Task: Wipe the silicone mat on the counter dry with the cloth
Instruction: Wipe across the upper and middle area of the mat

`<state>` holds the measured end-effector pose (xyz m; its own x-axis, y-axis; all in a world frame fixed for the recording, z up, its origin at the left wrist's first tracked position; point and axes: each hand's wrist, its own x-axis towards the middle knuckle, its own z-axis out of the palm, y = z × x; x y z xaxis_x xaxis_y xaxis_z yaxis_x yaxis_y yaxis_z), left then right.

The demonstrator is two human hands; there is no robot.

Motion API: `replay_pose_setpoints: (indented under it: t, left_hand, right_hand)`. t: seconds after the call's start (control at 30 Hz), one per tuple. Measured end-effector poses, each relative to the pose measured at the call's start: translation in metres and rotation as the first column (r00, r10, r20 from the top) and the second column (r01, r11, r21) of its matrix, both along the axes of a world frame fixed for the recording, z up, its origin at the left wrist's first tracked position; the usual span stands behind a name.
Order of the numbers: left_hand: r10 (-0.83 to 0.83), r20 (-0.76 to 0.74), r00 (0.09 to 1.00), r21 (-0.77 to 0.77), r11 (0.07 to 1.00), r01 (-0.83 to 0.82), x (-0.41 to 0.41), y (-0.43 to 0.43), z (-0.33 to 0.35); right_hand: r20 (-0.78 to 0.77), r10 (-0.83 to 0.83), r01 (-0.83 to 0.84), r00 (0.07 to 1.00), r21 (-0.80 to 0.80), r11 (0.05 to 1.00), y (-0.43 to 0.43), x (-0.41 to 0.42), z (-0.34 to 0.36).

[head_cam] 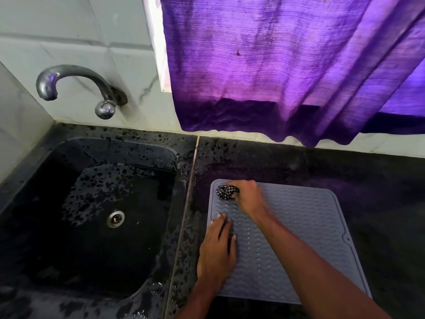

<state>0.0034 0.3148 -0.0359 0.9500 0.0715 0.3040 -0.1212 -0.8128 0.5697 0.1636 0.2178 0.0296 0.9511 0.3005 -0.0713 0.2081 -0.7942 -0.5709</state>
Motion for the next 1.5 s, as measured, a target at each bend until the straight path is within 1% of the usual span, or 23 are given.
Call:
replay_pose_setpoints:
  t: [0.1,0.2,0.3,0.43,0.57,0.63,0.73,0.8,0.87,0.93,1.0,1.17,1.3,1.37,1.47,1.5]
  left_hand:
    - [-0.001,-0.005,1.000,0.002,1.000,0.001,-0.001,0.000,0.003]
    - [0.031,-0.025,0.999,-0.068,0.997,-0.033,-0.002,0.001,0.004]
    - [0.065,-0.026,0.998,-0.126,0.990,-0.068,-0.003,0.002,0.007]
    - [0.054,-0.025,0.998,-0.103,0.993,-0.056,-0.003,0.004,0.006]
    - [0.040,-0.059,0.997,-0.020,0.999,-0.041,-0.003,0.004,0.002]
    - [0.035,-0.063,0.997,0.025,0.999,-0.034,-0.002,0.003,0.002]
    - [0.022,-0.037,0.999,0.064,0.998,-0.019,-0.001,0.002,0.004]
    - [0.028,-0.013,1.000,0.082,0.996,-0.027,-0.001,0.002,0.005]
    - [0.035,-0.006,0.999,0.091,0.995,-0.034,-0.001,0.001,0.004]
    - [0.037,0.006,0.999,0.100,0.994,-0.037,-0.001,0.001,0.004]
    - [0.028,0.020,0.999,0.099,0.995,-0.030,0.000,0.001,0.004]
    - [0.042,0.003,0.999,0.092,0.995,-0.042,0.000,0.000,0.006]
    - [0.035,-0.006,0.999,0.094,0.995,-0.035,0.000,0.000,0.008]
    - [0.033,-0.011,0.999,0.091,0.995,-0.032,0.000,0.001,0.009]
    - [0.030,-0.020,0.999,0.084,0.996,-0.028,-0.001,0.001,0.010]
    - [0.028,-0.024,0.999,0.085,0.996,-0.026,0.000,0.000,0.010]
  right_hand:
    - [-0.015,0.055,-0.055,0.998,-0.046,0.997,0.016,-0.007,-0.010]
    - [-0.036,0.036,-0.037,0.999,-0.053,0.998,0.019,-0.010,-0.008]
    - [-0.065,0.070,-0.075,0.995,-0.073,0.995,0.017,-0.007,0.004]
    - [-0.037,0.080,-0.084,0.996,-0.118,0.989,0.016,-0.031,0.002]
    - [-0.045,0.083,-0.085,0.996,-0.030,0.996,0.011,-0.040,-0.003]
    - [-0.058,0.078,-0.080,0.995,-0.020,0.997,0.007,-0.037,0.003]
    - [0.008,0.050,-0.049,0.999,-0.072,0.996,-0.002,-0.042,0.002]
    - [0.053,0.059,-0.054,0.997,-0.090,0.994,-0.010,-0.048,-0.005]
    - [0.066,0.089,-0.086,0.994,-0.049,0.995,-0.016,-0.049,-0.012]
    - [0.031,0.092,-0.091,0.995,-0.023,0.996,-0.019,-0.045,-0.004]
    - [0.032,0.091,-0.089,0.995,-0.050,0.995,-0.024,-0.041,0.007]
    - [0.108,0.127,-0.117,0.986,-0.089,0.989,-0.048,-0.039,0.009]
    - [0.046,0.171,-0.166,0.984,-0.110,0.980,-0.053,-0.034,-0.001]
    - [0.029,0.134,-0.131,0.990,-0.110,0.985,-0.059,-0.034,0.006]
    - [0.104,0.064,-0.055,0.992,-0.087,0.995,-0.077,-0.038,0.003]
    - [0.099,0.048,-0.042,0.994,-0.062,0.997,-0.082,-0.040,0.000]
